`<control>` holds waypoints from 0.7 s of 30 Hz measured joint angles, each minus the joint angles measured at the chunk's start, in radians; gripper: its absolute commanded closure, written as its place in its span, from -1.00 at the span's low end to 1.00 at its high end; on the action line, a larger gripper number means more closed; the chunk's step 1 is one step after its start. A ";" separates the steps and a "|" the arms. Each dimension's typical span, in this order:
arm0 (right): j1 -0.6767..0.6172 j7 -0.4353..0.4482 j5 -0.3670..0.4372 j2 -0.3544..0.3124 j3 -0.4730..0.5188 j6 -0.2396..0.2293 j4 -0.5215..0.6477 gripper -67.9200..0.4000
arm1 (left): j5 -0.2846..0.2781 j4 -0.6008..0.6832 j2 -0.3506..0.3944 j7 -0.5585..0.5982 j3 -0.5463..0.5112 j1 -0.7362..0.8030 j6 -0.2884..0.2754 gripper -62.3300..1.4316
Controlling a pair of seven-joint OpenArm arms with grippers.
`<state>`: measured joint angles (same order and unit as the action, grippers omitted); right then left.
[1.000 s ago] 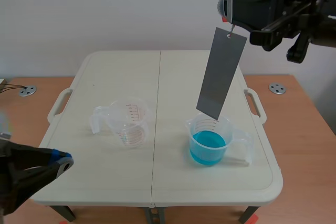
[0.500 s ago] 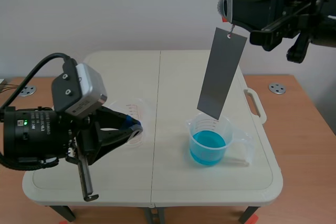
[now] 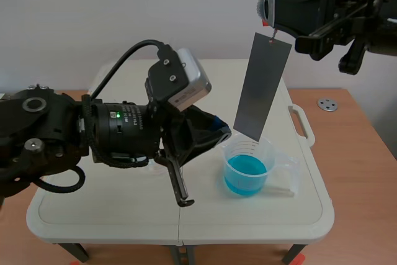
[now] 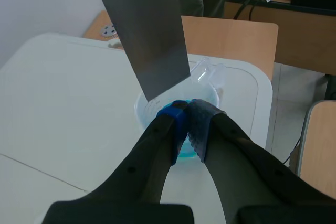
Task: Hold the metal plate by the orange handle, dip it into the blue solution, take it out and point at it, then put the plate back in the beaker on the left.
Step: 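Raise the plate and point at it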
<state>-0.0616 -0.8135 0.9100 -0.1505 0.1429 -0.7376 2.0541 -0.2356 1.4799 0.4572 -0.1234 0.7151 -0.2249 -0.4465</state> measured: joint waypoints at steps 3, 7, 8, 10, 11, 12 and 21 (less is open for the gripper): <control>0.000 0.000 0.000 0.000 0.000 0.000 0.000 0.96 | 0.001 -0.036 -0.043 -0.008 0.010 -0.026 0.001 0.87; 0.000 0.000 0.000 0.000 0.000 0.000 0.000 0.96 | 0.036 -0.105 -0.098 -0.009 0.018 -0.051 0.004 0.87; 0.000 0.000 0.000 0.000 0.000 0.000 0.000 0.96 | 0.050 -0.122 -0.109 -0.008 0.018 -0.053 0.004 0.87; 0.000 0.000 0.000 0.000 0.000 0.000 0.000 0.96 | 0.071 -0.154 -0.129 -0.007 0.018 -0.055 0.004 0.87; 0.000 0.000 0.000 0.000 0.000 0.000 0.000 0.96 | 0.084 -0.166 -0.137 -0.004 0.018 -0.055 0.004 0.87; 0.000 0.000 0.000 0.000 0.000 0.000 0.000 0.96 | 0.096 -0.175 -0.142 0.005 0.018 -0.055 0.004 0.87; 0.000 0.000 0.000 0.000 0.000 0.000 0.000 0.96 | 0.104 -0.181 -0.143 0.029 0.018 -0.055 0.007 0.87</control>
<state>-0.0616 -0.8135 0.9100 -0.1505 0.1429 -0.7376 2.0541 -0.1318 1.2991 0.3138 -0.0940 0.7326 -0.2794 -0.4393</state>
